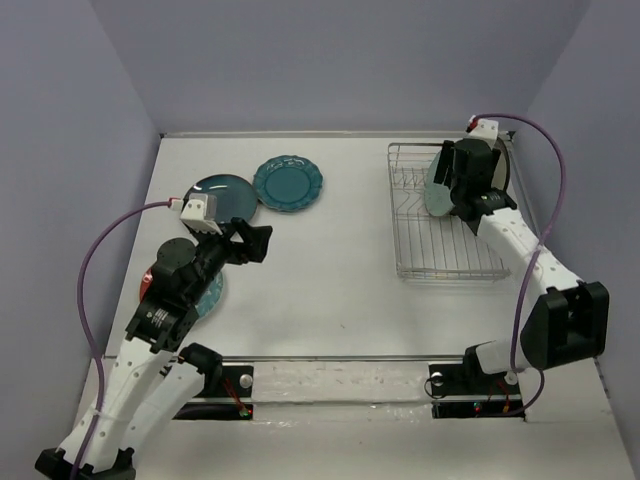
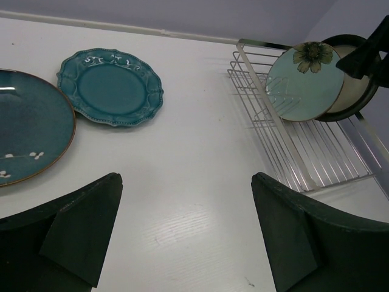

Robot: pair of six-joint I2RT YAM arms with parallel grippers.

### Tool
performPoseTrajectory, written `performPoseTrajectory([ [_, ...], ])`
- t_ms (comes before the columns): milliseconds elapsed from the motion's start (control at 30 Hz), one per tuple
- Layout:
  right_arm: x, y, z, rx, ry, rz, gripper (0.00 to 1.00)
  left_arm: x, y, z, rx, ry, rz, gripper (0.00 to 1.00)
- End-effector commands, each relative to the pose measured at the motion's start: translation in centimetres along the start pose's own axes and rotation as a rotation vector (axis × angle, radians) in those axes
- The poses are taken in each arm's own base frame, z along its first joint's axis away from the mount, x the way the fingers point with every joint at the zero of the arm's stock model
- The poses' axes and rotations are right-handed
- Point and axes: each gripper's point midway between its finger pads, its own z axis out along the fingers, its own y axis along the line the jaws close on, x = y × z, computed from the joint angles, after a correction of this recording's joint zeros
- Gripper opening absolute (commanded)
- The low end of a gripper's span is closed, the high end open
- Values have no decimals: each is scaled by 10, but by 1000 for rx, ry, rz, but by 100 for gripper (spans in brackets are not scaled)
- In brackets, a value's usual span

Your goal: Load the plates into the dish rack

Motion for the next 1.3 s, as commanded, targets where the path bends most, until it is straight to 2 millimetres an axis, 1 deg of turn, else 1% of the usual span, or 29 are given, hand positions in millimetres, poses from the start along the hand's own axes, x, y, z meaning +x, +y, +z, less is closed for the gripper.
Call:
performPoseTrajectory([
  [0,-34,26,-40,-185,-89,200,75,-6,2,4,-7,-29,4,98],
  [67,-33,45,-53,-274,-83,222,75,-7,5,4,-20,-33,-1,98],
  [133,-29,87,-76,-449,-58,256,75,-10,7,4,-31,-42,-7,97],
  [200,-18,141,-108,-657,-14,285,72,-19,17,1,-84,-82,-16,97],
  [267,-8,180,-132,-783,15,285,68,-27,29,-1,-136,-117,-29,97],
  [300,11,218,-152,-883,74,267,64,-31,32,-5,-153,-139,-35,97],
  [333,13,238,-166,-939,89,263,61,-35,38,-7,-178,-156,-46,97],
  [367,26,254,-174,-973,122,255,56,-36,41,-9,-195,-167,-50,97],
  [400,41,289,-199,-1073,173,247,48,-40,49,-12,-237,-186,-59,96],
  [433,43,299,-196,-1088,187,258,43,-42,52,-14,-255,-195,-63,96],
  [467,54,320,-221,-1153,214,248,36,-46,55,-17,-276,-215,-71,96],
  [500,46,338,-236,-1201,218,280,28,-49,58,-19,-292,-229,-74,96],
  [533,75,363,-253,-1244,278,239,28,-50,62,-21,-310,-236,-77,96],
  [567,79,372,-249,-1245,290,243,28,-50,63,-21,-315,-237,-78,96],
  [600,76,392,-275,-1301,298,250,28,-52,66,-23,-332,-247,-80,96],
  [633,103,409,-275,-1305,353,221,30,-53,66,-23,-336,-251,-81,96],
  [667,111,420,-283,-1327,376,216,32,-54,67,-24,-340,-252,-79,96],
  [700,108,434,-301,-1370,388,239,37,-54,68,-24,-346,-254,-74,96],
  [733,116,443,-307,-1389,415,236,39,-55,68,-25,-346,-255,-72,96],
  [800,152,462,-312,-1397,497,229,46,-57,68,-26,-351,-262,-71,96],
  [833,157,469,-311,-1403,517,234,48,-57,68,-27,-352,-261,-70,96],
  [867,174,479,-315,-1420,557,225,49,-58,67,-28,-346,-266,-70,96],
  [933,187,489,-320,-1431,606,246,51,-58,65,-29,-339,-269,-69,96],
  [967,186,495,-324,-1456,622,255,52,-59,64,-30,-334,-272,-69,96],
  [1000,203,501,-320,-1441,669,261,53,-59,62,-30,-325,-272,-71,96],
  [1033,211,504,-326,-1455,696,258,53,-59,61,-30,-319,-274,-71,96],
  [1100,215,513,-332,-1473,712,264,53,-59,57,-30,-297,-272,-70,96],
  [1133,231,516,-329,-1460,752,262,53,-58,56,-30,-291,-271,-70,95],
  [1267,250,524,-330,-1450,805,276,54,-58,53,-31,-277,-271,-68,95],
])
